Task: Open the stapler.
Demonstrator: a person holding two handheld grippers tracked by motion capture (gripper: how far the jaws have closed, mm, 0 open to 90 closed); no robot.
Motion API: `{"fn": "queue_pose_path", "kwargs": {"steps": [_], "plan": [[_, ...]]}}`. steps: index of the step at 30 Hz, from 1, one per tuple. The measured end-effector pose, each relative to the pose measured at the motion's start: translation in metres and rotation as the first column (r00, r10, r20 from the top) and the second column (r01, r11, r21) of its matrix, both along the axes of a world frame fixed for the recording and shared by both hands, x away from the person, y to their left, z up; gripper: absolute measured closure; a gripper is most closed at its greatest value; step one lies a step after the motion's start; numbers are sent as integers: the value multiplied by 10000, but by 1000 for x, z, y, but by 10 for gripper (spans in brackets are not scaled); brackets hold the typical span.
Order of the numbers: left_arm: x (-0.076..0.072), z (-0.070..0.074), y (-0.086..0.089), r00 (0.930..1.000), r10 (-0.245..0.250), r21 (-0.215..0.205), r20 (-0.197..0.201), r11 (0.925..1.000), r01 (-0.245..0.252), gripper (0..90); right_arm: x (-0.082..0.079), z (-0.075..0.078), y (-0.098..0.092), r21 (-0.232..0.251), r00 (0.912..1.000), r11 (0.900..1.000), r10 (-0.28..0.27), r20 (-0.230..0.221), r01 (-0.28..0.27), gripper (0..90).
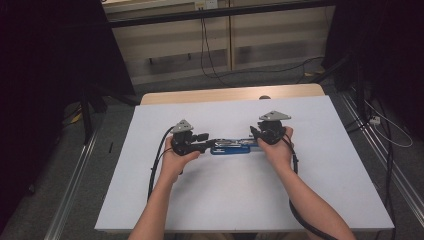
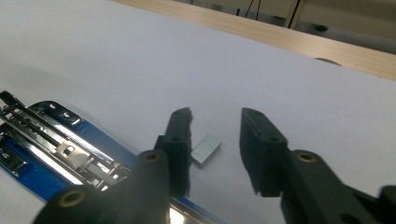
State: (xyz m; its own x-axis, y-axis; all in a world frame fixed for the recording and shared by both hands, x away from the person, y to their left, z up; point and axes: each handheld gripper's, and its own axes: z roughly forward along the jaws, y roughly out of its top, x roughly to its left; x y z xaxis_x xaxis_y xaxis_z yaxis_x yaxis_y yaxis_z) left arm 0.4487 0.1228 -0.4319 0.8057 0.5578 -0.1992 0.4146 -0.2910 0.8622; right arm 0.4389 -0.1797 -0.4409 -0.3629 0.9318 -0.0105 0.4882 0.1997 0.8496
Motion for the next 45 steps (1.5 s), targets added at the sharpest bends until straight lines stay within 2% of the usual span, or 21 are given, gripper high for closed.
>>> {"fn": "queue_pose_path", "kwargs": {"steps": [2,3,6,8,9,11,12,16,17,18,22,24,30,39,45], "plan": [[-1,1,2,9999,106,73,41,9999,-106,460,2,2,0,48,10000,10000,-28,-38,28,578],[-1,1,4,9998,203,157,35,9997,-204,409,5,3,0,150,9997,9998,-93,-228,97,542],[-2,1,4,9995,288,262,86,9992,-290,333,7,3,0,194,9992,9997,-110,-380,118,504],[-3,2,5,9992,376,423,136,9984,-382,277,10,4,1,178,9982,9997,-148,-583,158,434],[-3,2,5,9992,376,423,136,9984,-382,252,10,4,1,178,9982,9997,-148,-583,158,434],[-4,3,6,9990,433,447,58,9981,-435,236,12,4,3,165,9970,9997,-187,-750,200,384],[-4,3,6,9989,466,474,45,9978,-467,193,14,4,4,186,9963,9995,-251,-826,268,334],[-5,3,8,9987,518,488,-1,9975,-517,156,17,4,5,193,9950,9993,-307,-946,326,292],[-5,3,9,9988,494,500,-3,9975,-494,145,20,3,5,220,9932,9992,-299,-1126,325,227],[-5,2,9,9988,483,524,-7,9975,-482,138,21,3,5,239,9917,9990,-336,-1238,369,222],[-5,2,10,9984,567,453,-92,9974,-562,116,24,3,6,222,9915,9986,-443,-1222,473,181],[-5,2,12,9982,574,461,-148,9973,-567,112,27,2,6,321,9894,9982,-459,-1380,508,171],[-5,2,14,9977,649,462,-196,9969,-639,103,31,1,6,332,9881,9984,-393,-1487,447,153],[-7,3,17,9970,745,573,-228,9957,-731,100,33,1,5,294,9846,9981,-483,-1678,539,176],[-6,2,18,9969,752,546,-239,9958,-738,100,35,-1,2,301,9803,9974,-584,-1887,653,287]]}}
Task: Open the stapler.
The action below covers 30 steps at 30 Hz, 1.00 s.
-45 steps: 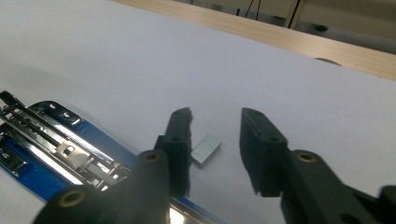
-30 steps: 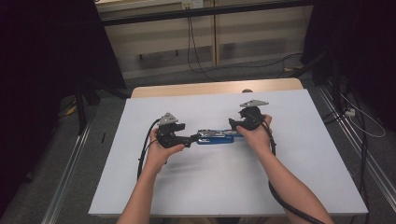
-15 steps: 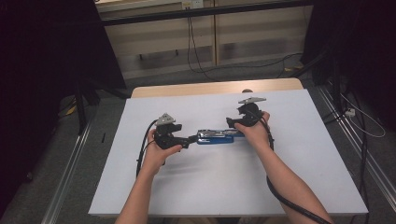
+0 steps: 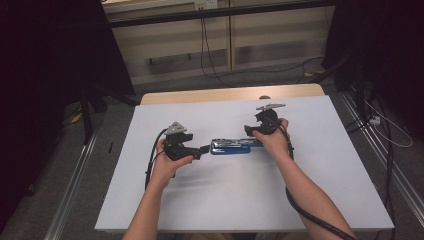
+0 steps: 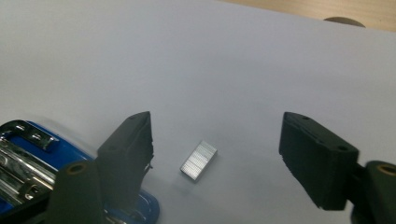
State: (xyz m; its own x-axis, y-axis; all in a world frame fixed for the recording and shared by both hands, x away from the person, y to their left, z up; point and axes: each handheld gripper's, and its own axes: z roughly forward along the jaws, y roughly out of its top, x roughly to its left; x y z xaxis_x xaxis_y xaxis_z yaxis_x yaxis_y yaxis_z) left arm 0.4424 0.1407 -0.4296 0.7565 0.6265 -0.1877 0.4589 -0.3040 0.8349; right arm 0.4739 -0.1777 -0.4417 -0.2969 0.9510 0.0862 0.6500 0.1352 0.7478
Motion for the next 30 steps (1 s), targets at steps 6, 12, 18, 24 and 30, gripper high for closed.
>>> {"fn": "queue_pose_path", "kwargs": {"steps": [6,12,18,24,30], "plan": [[1,0,1,10000,33,65,15,10000,-33,100,2,-4,-2,-31,9994,10000,30,-346,-31,448],[1,0,2,10000,35,110,13,9999,-36,100,5,-7,4,-177,9976,9996,197,-658,-209,540],[2,0,3,9999,102,23,3,9999,-102,101,9,-9,8,-341,9956,9986,363,-860,-394,584],[2,-1,4,9999,136,10,7,9999,-136,101,14,-11,12,-632,9920,9958,586,-1122,-659,661],[3,-1,6,9998,215,-12,-4,9998,-215,101,18,-12,12,-794,9890,9920,887,-1183,-984,793]]}}
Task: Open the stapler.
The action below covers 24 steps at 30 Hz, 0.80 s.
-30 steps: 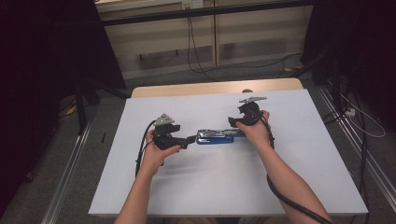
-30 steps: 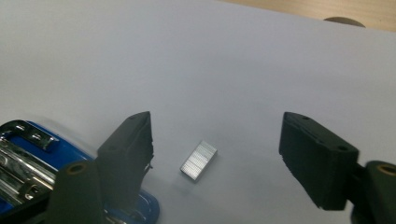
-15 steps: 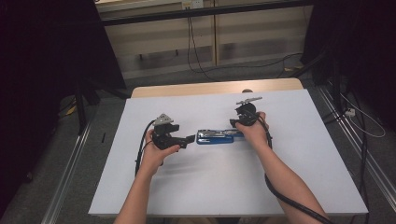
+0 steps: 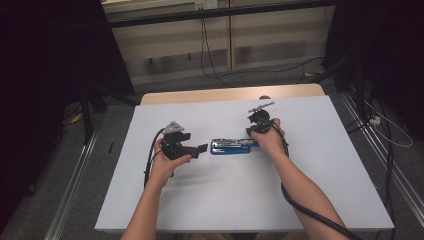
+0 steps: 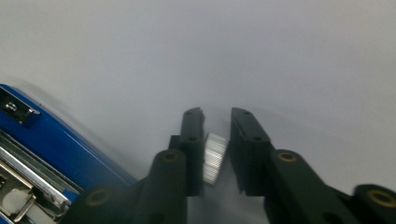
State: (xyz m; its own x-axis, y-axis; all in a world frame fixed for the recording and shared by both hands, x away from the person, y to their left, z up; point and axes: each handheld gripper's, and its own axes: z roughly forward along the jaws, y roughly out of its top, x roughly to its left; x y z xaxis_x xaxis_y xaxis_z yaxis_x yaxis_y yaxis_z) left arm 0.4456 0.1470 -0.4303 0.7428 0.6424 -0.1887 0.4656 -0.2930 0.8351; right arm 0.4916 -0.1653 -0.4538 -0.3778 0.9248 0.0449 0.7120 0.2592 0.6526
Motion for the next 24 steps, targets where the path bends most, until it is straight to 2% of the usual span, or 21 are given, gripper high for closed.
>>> {"fn": "queue_pose_path", "kwargs": {"steps": [2,6,11,17,22,24], "plan": [[0,0,0,10000,14,15,0,10000,-14,101,1,0,0,-1,9999,9999,126,98,-126,793],[1,-1,0,10000,17,36,-1,10000,-17,102,3,1,0,-1,9997,9997,234,22,-234,788],[1,0,1,10000,34,67,40,10000,-34,102,1,4,-3,-72,9998,9998,189,36,-189,736],[1,-1,1,10000,79,90,-4,9999,-79,102,-2,4,-6,-93,9993,9994,323,-164,-325,722],[1,-1,1,10000,91,111,-7,9999,-90,102,-1,4,-4,-168,9979,9984,528,-376,-534,739],[1,-1,2,10000,83,86,-17,9999,-83,102,-1,4,-3,-190,9965,9974,684,-482,-694,771]]}}
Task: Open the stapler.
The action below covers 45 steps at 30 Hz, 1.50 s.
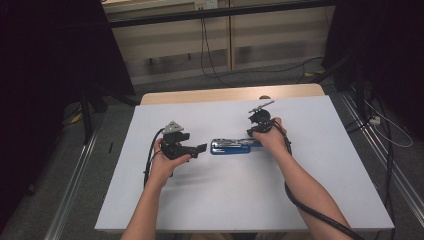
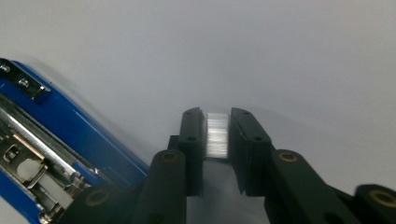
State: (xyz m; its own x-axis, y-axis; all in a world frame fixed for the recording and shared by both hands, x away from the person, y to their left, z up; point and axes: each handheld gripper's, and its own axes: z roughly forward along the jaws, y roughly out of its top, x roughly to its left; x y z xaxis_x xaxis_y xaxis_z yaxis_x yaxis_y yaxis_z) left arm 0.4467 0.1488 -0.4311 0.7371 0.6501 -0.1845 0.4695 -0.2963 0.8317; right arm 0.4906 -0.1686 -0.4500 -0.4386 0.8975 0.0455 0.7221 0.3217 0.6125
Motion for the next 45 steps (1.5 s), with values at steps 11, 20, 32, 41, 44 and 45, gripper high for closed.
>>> {"fn": "queue_pose_path", "kwargs": {"steps": [11,20,32,41,44,45], "plan": [[-1,2,3,10000,58,-28,31,10000,-58,102,2,2,2,-312,9994,9990,322,-129,-326,795],[-1,5,7,9998,155,-150,146,9998,-153,102,-1,22,-1,117,9963,9966,818,279,-821,795],[-5,8,7,9997,143,-115,191,9998,-141,100,-13,42,-1,441,9828,9835,1725,654,-1756,796],[-8,10,11,9997,172,76,196,9998,-174,93,-19,44,-3,458,9718,9726,2241,729,-2278,795],[-9,11,13,9996,242,-3,166,9997,-242,87,-20,45,-2,461,9670,9681,2422,791,-2462,795],[-10,11,14,9995,260,14,180,9997,-261,85,-21,46,-1,483,9653,9662,2492,784,-2533,795]]}}
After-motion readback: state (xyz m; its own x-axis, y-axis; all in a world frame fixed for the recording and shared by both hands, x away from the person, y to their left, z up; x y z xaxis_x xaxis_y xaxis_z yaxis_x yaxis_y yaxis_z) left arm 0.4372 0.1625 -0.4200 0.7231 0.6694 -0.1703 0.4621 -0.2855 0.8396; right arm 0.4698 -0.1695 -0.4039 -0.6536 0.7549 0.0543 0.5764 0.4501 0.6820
